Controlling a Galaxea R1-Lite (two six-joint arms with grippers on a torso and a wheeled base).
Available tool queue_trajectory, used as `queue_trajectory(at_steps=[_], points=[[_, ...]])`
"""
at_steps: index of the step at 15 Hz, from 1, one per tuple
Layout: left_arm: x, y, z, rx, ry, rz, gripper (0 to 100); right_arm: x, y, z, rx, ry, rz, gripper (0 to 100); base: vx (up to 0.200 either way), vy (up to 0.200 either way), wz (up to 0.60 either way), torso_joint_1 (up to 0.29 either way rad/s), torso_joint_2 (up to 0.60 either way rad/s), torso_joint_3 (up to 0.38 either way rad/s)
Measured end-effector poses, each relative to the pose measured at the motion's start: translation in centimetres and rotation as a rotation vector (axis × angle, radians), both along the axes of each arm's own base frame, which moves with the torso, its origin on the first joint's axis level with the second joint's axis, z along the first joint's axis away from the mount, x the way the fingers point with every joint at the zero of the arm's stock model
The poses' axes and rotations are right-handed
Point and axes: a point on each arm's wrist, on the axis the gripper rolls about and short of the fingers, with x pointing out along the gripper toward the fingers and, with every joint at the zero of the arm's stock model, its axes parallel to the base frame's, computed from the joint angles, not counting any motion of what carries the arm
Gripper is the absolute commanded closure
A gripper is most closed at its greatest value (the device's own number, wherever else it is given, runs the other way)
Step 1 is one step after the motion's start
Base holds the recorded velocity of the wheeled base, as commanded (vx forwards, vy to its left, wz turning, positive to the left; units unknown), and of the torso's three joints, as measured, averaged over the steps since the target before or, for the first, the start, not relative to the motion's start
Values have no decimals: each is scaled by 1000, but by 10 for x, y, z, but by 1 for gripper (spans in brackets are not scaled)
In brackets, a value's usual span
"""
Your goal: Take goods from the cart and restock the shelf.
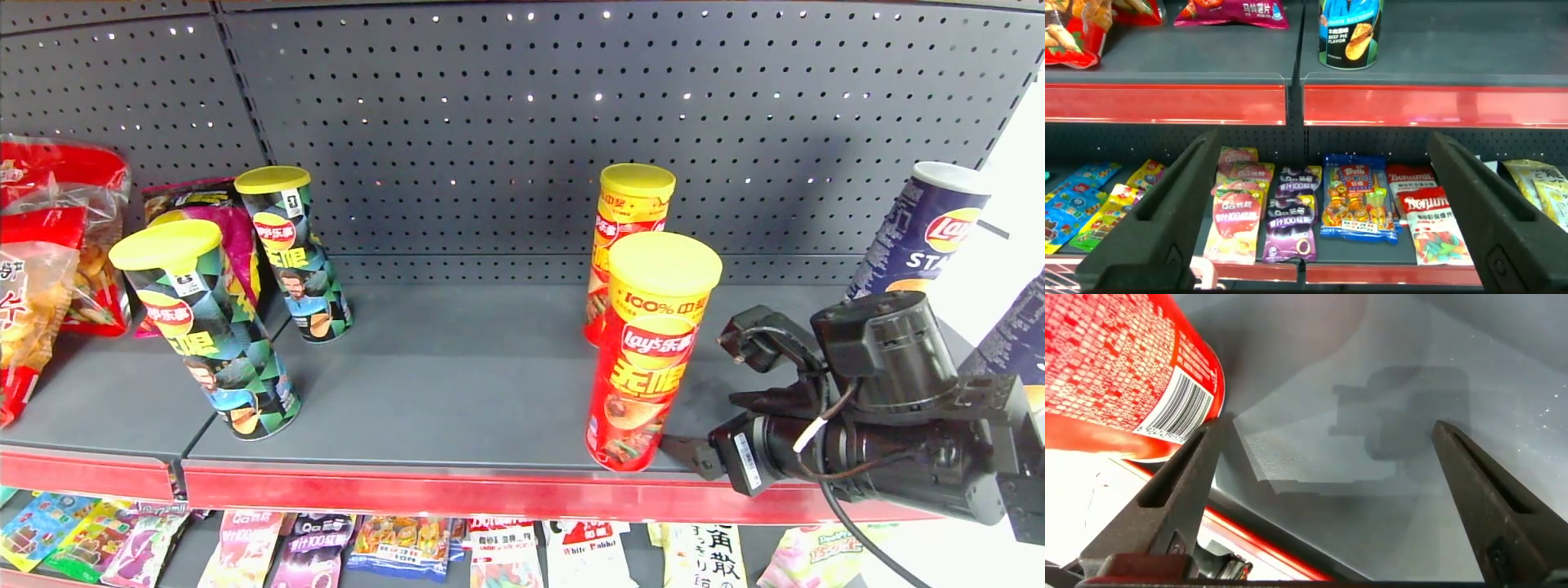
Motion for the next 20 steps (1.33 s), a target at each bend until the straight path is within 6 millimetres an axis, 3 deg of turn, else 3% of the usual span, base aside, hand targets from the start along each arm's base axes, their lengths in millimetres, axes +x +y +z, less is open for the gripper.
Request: queue_trajectory(at_steps=[20], points=[[0,0,0,0,0,0,0,9,5,-2,-3,3,-3,0,0,0,0,0,0,0]])
